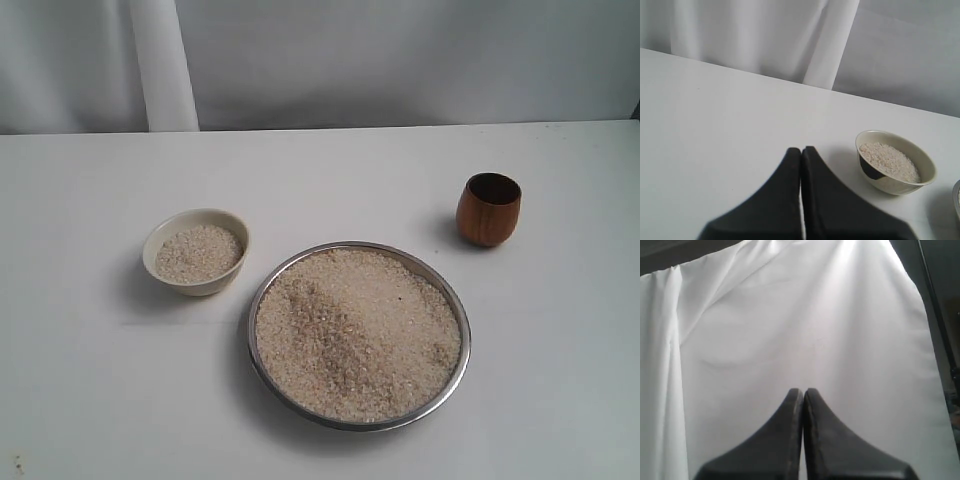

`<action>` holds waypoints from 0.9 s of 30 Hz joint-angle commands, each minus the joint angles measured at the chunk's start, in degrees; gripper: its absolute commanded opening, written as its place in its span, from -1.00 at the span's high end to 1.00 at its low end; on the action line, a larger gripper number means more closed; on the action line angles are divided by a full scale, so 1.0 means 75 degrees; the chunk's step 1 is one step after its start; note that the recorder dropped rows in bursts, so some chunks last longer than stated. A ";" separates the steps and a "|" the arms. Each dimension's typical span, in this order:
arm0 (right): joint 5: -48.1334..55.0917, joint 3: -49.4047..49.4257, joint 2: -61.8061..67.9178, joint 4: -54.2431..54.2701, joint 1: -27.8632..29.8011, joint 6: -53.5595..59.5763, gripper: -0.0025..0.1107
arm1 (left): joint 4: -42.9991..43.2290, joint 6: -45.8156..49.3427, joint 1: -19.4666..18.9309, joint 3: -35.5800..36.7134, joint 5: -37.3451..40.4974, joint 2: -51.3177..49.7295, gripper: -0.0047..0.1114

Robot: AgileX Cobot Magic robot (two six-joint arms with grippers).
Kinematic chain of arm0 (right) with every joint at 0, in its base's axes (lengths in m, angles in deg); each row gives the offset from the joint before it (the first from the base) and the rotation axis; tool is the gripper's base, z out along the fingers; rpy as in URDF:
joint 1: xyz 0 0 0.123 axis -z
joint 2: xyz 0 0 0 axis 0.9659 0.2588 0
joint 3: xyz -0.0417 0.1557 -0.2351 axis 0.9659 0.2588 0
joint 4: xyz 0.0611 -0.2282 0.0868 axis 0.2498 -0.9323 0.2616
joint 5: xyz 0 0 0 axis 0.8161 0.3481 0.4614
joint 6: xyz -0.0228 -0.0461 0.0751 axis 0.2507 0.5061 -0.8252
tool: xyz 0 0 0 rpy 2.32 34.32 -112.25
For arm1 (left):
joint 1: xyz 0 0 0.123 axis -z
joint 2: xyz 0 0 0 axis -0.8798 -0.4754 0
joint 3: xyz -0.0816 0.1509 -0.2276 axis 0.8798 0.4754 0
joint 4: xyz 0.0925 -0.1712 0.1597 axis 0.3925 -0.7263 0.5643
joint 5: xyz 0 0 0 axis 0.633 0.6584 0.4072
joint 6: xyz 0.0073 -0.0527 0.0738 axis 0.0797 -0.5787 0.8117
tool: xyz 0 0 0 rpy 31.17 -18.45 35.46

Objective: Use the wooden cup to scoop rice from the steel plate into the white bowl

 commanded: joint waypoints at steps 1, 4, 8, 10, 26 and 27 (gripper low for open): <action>0.0648 -0.0732 0.0639 0.0044 0.0052 -0.0311 0.96 | -0.0012 -0.0030 0.0036 -0.0024 -0.0048 0.0019 0.92; 0.0743 -0.1425 0.1688 0.0011 0.0052 -0.0382 0.96 | -0.0012 -0.0030 0.0036 -0.0024 -0.0048 0.0019 0.92; 0.0883 -0.2726 0.3451 -0.0200 0.0037 -0.0418 0.96 | -0.0012 -0.0030 0.0036 -0.0024 -0.0048 0.0019 0.92; 0.1125 -0.3394 0.4389 -0.0577 0.0037 -0.0587 0.96 | -0.0012 -0.0030 0.0036 -0.0024 -0.0048 0.0019 0.92; 0.2439 -0.5884 0.8779 -0.2678 0.0037 -0.0909 0.96 | -0.0012 -0.0030 0.0036 -0.0024 -0.0048 0.0019 0.92; 0.2342 -0.5884 0.8989 -0.2690 0.0037 -0.0909 0.96 | -0.0012 -0.0030 0.0036 -0.0024 -0.0048 0.0019 0.92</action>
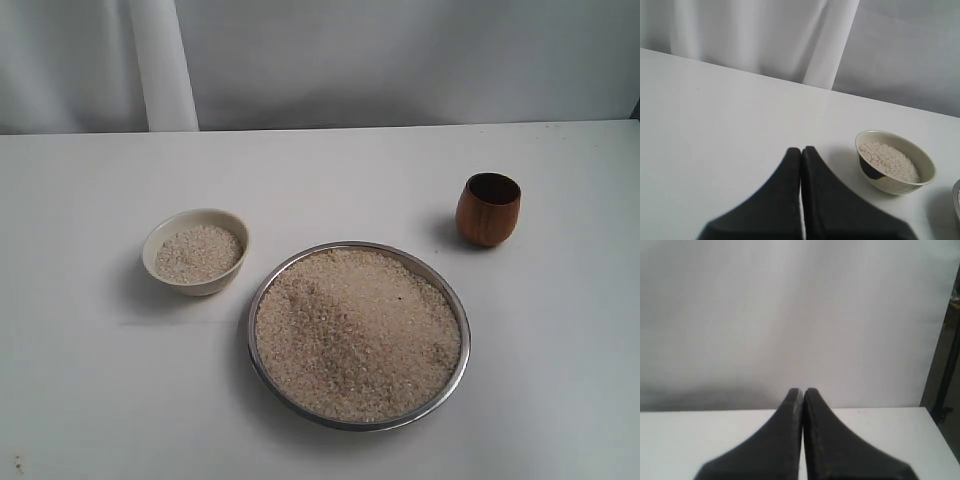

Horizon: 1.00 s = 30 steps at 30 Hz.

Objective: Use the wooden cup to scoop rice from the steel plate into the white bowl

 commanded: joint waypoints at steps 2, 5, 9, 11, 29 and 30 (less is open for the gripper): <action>-0.0523 -0.0053 0.1049 -0.0343 0.0037 0.0014 0.96 | -0.0012 -0.0030 0.0036 -0.0024 -0.0048 0.0019 0.92; -0.0881 -0.0053 0.1629 -0.0659 0.0037 0.0014 0.96 | -0.0012 -0.0030 0.0036 -0.0024 -0.0048 0.0019 0.92; -0.1764 -0.0053 0.2410 -0.0785 0.0037 0.0014 0.96 | -0.0012 -0.0030 0.0036 -0.0024 -0.0048 0.0019 0.92; -0.2320 -0.0053 0.2708 -0.1302 0.0037 0.0026 0.96 | -0.0012 -0.0030 0.0036 -0.0024 -0.0048 0.0019 0.92; -0.4040 -0.0369 0.5015 -0.1631 0.0037 0.0503 -0.90 | -0.0012 -0.0030 0.0036 -0.0024 -0.0048 0.0019 0.92; -0.4024 -0.0369 0.5015 -0.1799 0.0037 0.0406 -0.90 | -0.0012 -0.0030 0.0036 -0.0024 -0.0048 0.0019 0.92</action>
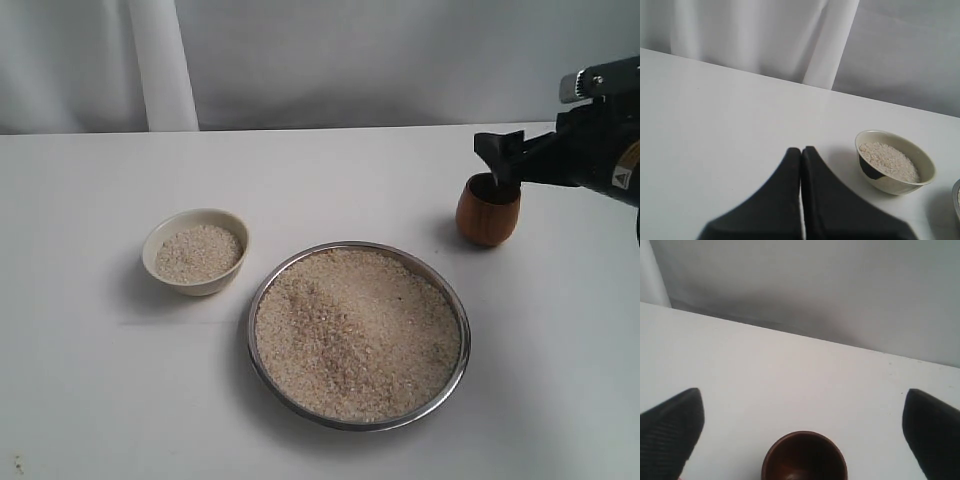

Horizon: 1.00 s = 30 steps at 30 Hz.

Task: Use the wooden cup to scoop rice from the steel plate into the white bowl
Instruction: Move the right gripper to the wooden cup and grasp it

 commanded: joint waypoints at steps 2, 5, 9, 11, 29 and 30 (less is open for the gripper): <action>-0.0332 -0.0084 0.0103 -0.0455 0.0037 -0.0216 -0.90 | -0.0012 -0.0030 0.0036 -0.0024 -0.0048 0.0019 0.92; -0.0465 -0.0084 0.0165 -0.0687 0.0037 0.0294 -0.90 | -0.0012 -0.0030 0.0036 -0.0024 -0.0048 0.0019 0.92; -0.0854 -0.0084 0.0832 -0.0704 0.0037 0.0606 -0.90 | -0.0012 -0.0030 0.0036 -0.0024 -0.0048 0.0019 0.92; -0.1134 -0.0084 0.1324 -0.0627 0.0037 0.1026 -0.90 | -0.0012 -0.0030 0.0036 -0.0024 -0.0048 0.0019 0.92; -0.3061 -0.0084 0.3180 0.1013 0.0052 0.2880 -0.90 | -0.0012 -0.0030 0.0036 -0.0024 -0.0048 0.0019 0.92; -0.3063 -0.0143 0.3221 0.1064 0.0052 0.2897 -0.90 | -0.0012 -0.0030 0.0036 -0.0024 -0.0048 0.0019 0.92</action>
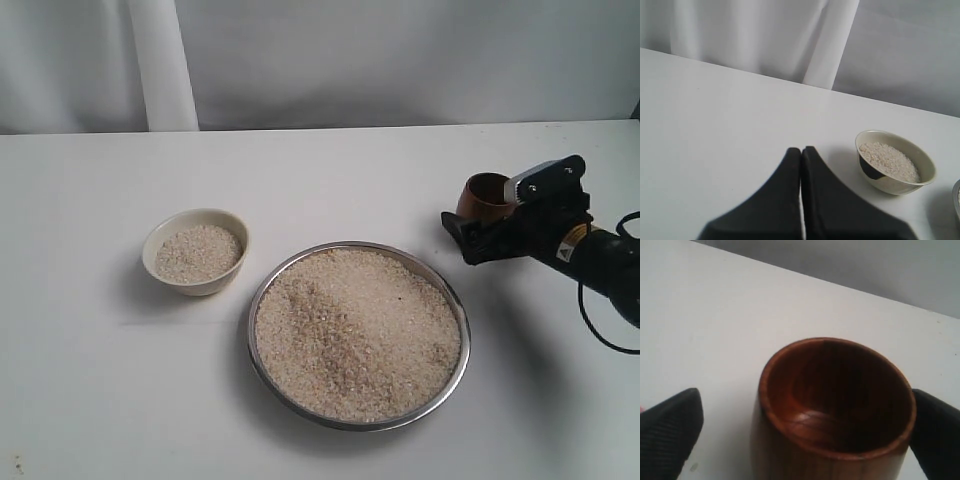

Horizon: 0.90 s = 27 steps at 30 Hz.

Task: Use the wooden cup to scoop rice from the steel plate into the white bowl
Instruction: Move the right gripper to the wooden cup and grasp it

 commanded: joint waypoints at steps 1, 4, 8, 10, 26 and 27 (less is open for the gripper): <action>-0.0277 -0.0168 0.0176 0.0190 0.0052 0.0218 -0.90 | -0.0012 -0.0030 0.0036 -0.0024 -0.0048 0.0019 0.92; -0.0192 -0.0389 0.0391 0.0190 0.0052 0.0184 -0.90 | -0.0012 -0.0030 0.0036 -0.0024 -0.0048 0.0019 0.92; -0.0192 -0.0717 0.0660 0.0175 0.0052 0.0100 -0.90 | -0.0012 -0.0030 0.0036 -0.0024 -0.0048 0.0019 0.92; -0.0151 -0.0833 0.0751 0.0150 0.0052 0.0071 -0.90 | -0.0012 -0.0030 0.0036 -0.0024 -0.0048 0.0019 0.92; -0.0244 -0.1184 0.0934 0.0038 0.0052 -0.0075 -0.90 | -0.0012 -0.0030 0.0036 -0.0024 -0.0048 0.0019 0.92; -0.0244 -0.1184 0.0934 0.0038 0.0052 -0.0075 -0.90 | -0.0012 -0.0030 0.0036 -0.0024 -0.0048 0.0019 0.92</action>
